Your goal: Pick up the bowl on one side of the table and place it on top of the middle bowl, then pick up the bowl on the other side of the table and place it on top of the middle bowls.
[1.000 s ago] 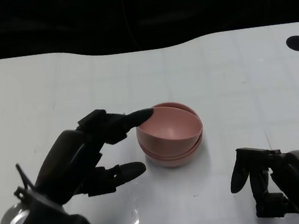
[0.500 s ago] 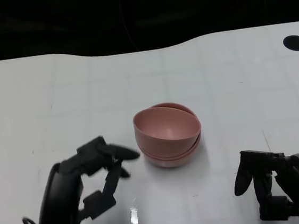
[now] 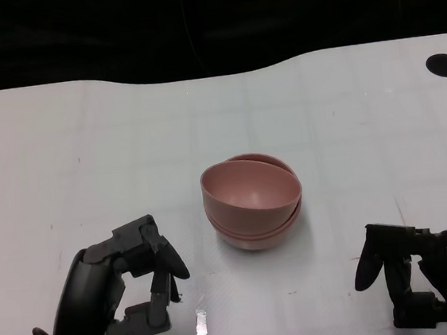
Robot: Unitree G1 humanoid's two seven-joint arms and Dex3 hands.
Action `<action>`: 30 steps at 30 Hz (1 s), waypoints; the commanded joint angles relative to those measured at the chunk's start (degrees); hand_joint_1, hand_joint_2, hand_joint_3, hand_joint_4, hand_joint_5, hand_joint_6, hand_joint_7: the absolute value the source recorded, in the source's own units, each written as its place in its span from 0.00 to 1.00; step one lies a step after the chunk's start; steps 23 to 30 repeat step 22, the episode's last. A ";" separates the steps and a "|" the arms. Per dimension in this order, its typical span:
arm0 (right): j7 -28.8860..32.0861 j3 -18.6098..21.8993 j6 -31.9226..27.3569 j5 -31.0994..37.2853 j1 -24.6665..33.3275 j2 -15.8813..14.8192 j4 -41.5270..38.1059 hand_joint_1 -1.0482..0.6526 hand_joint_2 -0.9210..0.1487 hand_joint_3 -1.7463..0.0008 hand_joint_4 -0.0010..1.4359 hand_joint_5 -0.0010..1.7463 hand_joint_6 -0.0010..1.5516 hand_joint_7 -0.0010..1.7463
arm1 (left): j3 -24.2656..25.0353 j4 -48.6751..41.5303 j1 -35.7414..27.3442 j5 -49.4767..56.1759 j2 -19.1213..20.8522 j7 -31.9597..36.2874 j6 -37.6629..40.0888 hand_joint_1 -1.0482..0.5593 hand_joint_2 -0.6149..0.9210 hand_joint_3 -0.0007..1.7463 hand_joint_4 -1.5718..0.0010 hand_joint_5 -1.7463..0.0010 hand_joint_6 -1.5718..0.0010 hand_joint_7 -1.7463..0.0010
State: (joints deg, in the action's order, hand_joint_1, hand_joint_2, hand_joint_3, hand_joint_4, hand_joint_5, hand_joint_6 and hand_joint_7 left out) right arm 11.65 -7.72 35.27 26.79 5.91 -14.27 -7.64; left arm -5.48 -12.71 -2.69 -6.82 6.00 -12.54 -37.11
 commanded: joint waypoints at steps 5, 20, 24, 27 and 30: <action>-0.84 0.59 0.45 -1.64 0.91 -0.28 1.08 0.58 0.71 0.08 0.65 1.00 0.56 0.79 | 1.26 -0.30 0.00 -2.74 -0.37 -3.48 1.09 0.55 0.61 0.83 0.41 0.04 0.47 0.12; -0.51 0.94 1.81 -2.40 1.11 0.44 0.43 0.59 0.70 0.08 0.65 1.00 0.56 0.77 | 2.16 -0.16 -0.45 -2.33 -1.87 -4.52 1.10 0.55 0.61 0.84 0.41 0.04 0.49 0.11; -0.56 0.96 2.05 -2.52 1.19 0.47 0.43 0.59 0.70 0.08 0.65 1.00 0.56 0.77 | 2.32 -0.31 -0.49 -2.51 -1.75 -4.89 0.98 0.55 0.61 0.84 0.41 0.04 0.49 0.11; -0.56 0.96 2.05 -2.52 1.19 0.47 0.43 0.59 0.70 0.08 0.65 1.00 0.56 0.77 | 2.32 -0.31 -0.49 -2.51 -1.75 -4.89 0.98 0.55 0.61 0.84 0.41 0.04 0.49 0.11; -0.56 0.96 2.05 -2.52 1.19 0.47 0.43 0.59 0.70 0.08 0.65 1.00 0.56 0.77 | 2.32 -0.31 -0.49 -2.51 -1.75 -4.89 0.98 0.55 0.61 0.84 0.41 0.04 0.49 0.11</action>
